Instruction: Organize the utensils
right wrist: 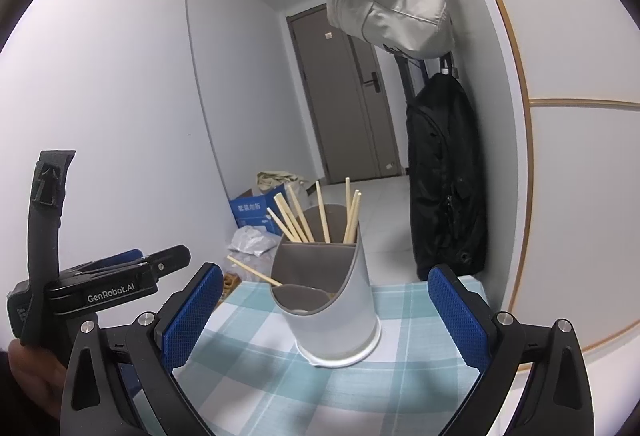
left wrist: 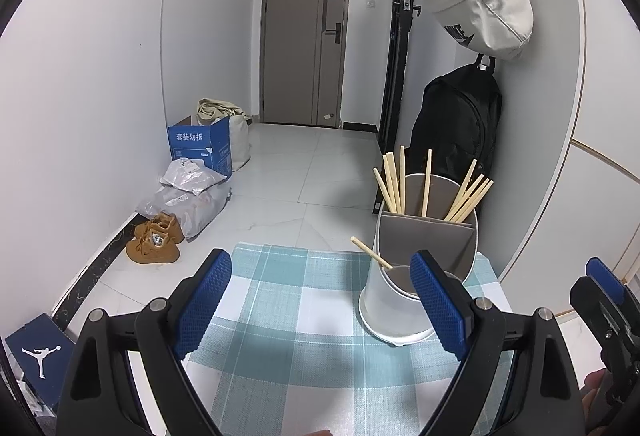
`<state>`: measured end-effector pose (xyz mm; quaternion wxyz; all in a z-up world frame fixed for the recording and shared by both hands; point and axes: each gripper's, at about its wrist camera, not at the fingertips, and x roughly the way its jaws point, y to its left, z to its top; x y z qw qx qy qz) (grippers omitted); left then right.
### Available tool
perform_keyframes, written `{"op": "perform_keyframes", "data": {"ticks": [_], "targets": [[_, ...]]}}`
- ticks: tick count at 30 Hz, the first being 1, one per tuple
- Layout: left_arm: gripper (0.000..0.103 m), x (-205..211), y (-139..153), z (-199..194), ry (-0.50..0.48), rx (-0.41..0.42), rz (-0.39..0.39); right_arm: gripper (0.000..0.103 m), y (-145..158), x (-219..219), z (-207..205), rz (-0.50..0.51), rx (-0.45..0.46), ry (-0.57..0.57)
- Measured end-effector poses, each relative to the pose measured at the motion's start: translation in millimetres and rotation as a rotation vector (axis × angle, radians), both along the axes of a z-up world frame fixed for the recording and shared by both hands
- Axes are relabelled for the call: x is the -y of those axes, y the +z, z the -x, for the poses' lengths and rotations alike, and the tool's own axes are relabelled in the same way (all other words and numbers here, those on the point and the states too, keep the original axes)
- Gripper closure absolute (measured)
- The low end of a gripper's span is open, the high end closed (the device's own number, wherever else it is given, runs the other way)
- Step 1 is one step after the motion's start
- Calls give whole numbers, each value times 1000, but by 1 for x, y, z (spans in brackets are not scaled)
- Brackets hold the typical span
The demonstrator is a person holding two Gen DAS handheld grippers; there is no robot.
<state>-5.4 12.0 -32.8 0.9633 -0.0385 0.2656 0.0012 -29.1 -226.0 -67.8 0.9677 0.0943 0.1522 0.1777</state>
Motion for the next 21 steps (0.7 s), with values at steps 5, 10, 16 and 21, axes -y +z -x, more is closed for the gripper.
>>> {"op": "perform_keyframes", "data": {"ticks": [5,10,16,21], "targets": [[15,1,0,0,-2,-1,-5,0,0,0,0,1,-1,0],[15,1,0,-2,2,-3,-6,0,0,1,0,2,0,-1],[15,2,-2,-2,6,-4,-1,0,0,1,0,6,-3,0],[15,3,-2,-3,3,-13,-1,0,0,2,0,6,-4,1]]}}
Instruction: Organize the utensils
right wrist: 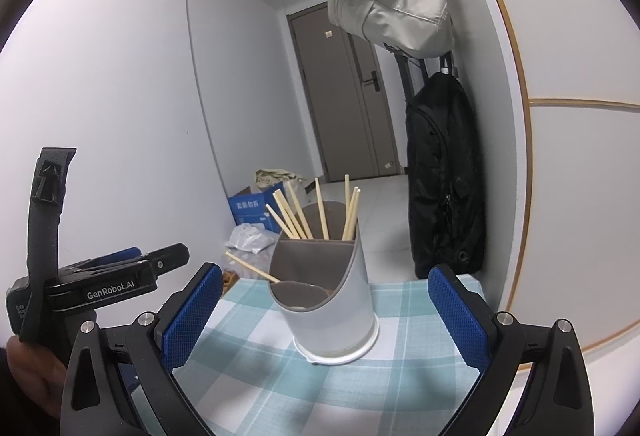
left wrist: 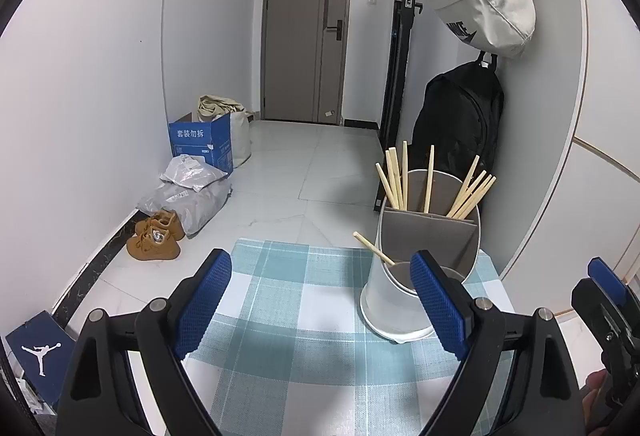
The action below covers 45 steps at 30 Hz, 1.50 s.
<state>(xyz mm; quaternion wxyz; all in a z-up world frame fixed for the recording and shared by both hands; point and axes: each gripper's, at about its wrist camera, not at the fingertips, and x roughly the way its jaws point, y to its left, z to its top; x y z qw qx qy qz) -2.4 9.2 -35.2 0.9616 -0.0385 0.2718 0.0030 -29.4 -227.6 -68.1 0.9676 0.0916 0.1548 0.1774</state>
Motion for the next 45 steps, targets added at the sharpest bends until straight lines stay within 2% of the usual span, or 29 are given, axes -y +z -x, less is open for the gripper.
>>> {"op": "perform_keyframes", "data": {"ticks": [45], "targets": [[15,3,-5,-1,5,-8,-8,0,-2,0,0,8,-5,6]]}}
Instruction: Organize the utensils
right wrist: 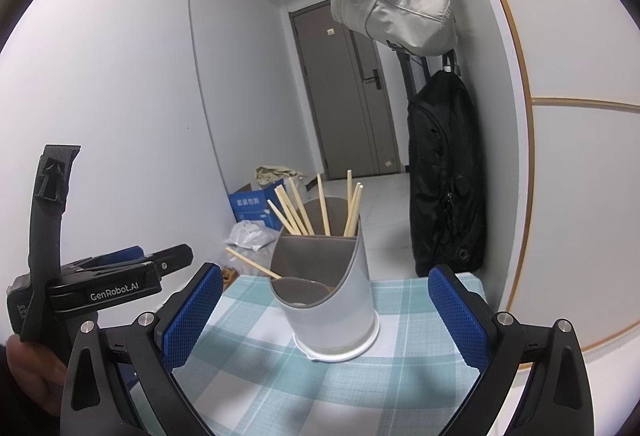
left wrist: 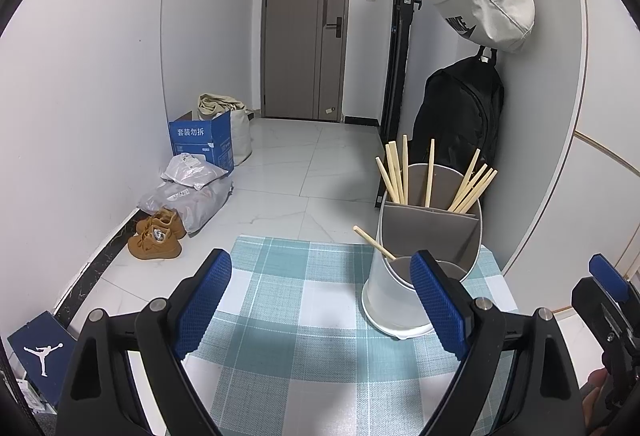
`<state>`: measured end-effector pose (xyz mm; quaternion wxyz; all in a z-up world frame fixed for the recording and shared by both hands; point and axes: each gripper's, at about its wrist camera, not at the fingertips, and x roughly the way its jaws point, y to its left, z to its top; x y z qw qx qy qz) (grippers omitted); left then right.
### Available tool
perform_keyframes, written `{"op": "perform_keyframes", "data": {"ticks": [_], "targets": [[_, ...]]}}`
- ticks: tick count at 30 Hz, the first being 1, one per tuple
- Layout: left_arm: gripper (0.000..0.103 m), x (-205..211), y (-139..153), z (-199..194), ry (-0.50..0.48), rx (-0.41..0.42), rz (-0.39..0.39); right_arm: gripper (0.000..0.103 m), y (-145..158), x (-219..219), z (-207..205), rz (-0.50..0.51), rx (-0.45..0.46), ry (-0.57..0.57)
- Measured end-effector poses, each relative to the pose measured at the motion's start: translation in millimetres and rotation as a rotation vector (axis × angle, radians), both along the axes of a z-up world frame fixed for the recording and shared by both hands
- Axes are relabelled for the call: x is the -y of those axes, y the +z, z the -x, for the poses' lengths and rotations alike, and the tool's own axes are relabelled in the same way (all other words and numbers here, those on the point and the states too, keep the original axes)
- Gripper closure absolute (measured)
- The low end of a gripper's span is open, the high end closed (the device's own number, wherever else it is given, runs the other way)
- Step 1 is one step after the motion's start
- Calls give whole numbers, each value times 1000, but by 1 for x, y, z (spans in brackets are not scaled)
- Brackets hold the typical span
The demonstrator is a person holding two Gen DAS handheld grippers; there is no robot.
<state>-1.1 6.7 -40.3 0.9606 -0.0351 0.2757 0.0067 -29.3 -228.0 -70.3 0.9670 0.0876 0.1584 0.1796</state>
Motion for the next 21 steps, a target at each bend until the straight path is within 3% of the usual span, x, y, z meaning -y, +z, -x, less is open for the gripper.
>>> {"op": "perform_keyframes", "data": {"ticks": [21], "targets": [[15,2,2,0,-8,5,-3,0,1,-2,-2,4,2,6]]}}
